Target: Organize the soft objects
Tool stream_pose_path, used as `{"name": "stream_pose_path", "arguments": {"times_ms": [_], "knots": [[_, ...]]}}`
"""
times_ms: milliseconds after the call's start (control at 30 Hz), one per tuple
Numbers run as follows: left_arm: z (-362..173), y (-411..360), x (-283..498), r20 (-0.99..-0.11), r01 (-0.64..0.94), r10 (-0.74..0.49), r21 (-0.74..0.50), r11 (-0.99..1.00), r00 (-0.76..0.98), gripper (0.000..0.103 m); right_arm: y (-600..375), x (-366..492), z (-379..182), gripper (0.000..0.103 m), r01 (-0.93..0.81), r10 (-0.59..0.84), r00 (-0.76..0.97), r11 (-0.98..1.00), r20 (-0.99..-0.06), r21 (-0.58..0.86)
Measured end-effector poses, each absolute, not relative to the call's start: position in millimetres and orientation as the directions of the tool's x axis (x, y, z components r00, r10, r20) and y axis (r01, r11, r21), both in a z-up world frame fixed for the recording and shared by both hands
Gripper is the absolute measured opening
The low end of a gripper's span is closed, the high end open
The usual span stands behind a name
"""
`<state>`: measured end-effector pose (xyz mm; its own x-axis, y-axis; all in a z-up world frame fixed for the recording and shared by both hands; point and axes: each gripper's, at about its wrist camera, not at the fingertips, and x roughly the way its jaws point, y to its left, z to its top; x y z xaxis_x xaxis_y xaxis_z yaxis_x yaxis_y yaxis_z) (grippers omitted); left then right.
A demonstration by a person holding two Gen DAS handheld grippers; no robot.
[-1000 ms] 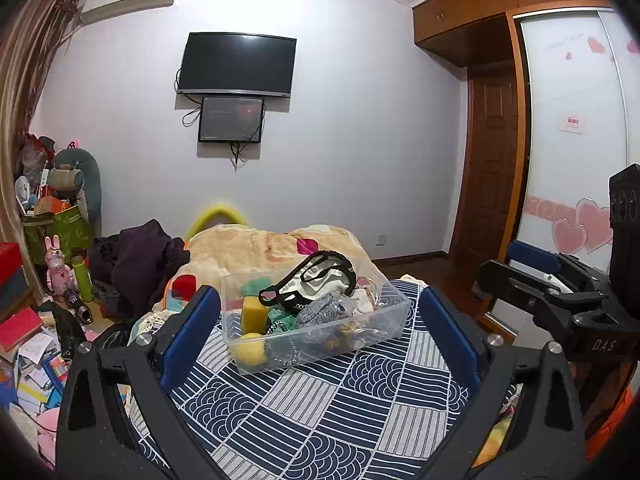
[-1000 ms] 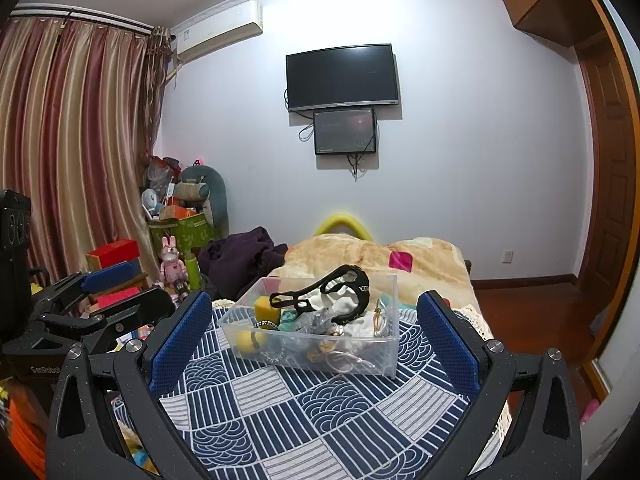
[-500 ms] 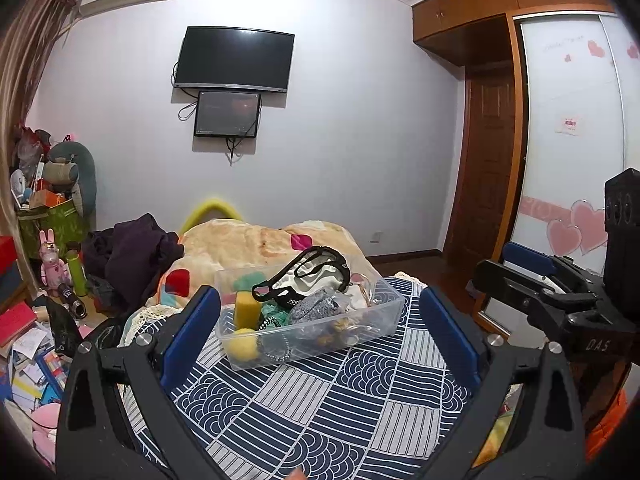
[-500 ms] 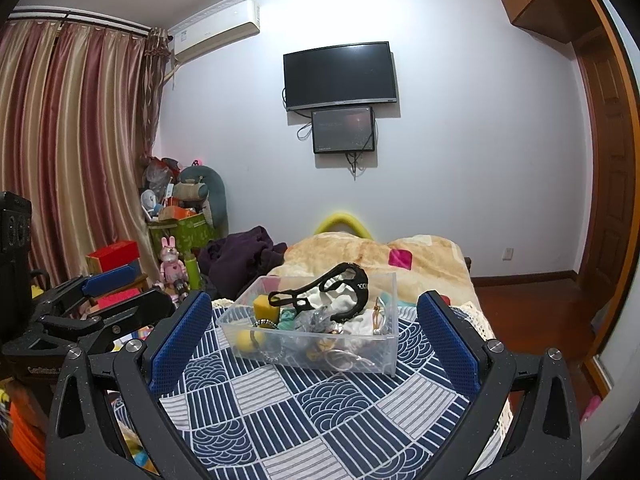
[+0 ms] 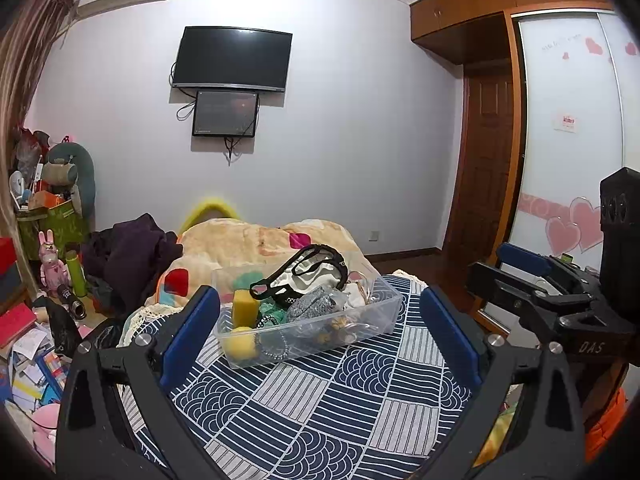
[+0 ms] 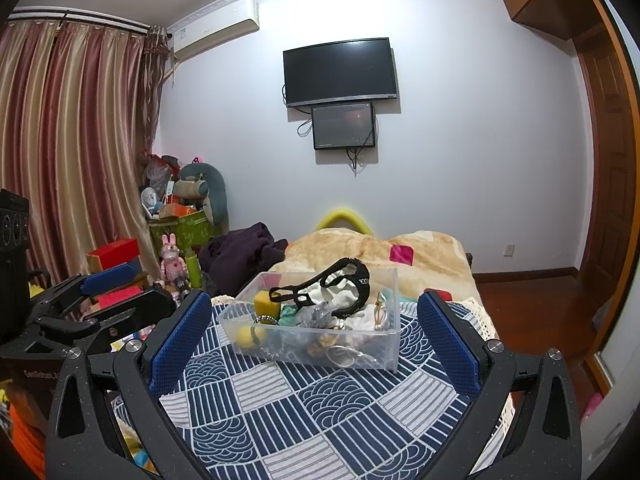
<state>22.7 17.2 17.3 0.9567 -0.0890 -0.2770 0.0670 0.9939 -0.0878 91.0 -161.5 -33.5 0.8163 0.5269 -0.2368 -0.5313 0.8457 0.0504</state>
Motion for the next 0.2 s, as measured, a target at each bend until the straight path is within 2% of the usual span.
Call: {"name": "stream_pose_path", "arguments": {"times_ms": [200], "knots": [[17.5,15.4,22.6,-0.277,0.070,-0.089,-0.080,0.994,0.957,0.102,-161.9,93.6,-35.5,0.103,-0.528,0.525,0.815,0.847,-0.247,0.057]]}}
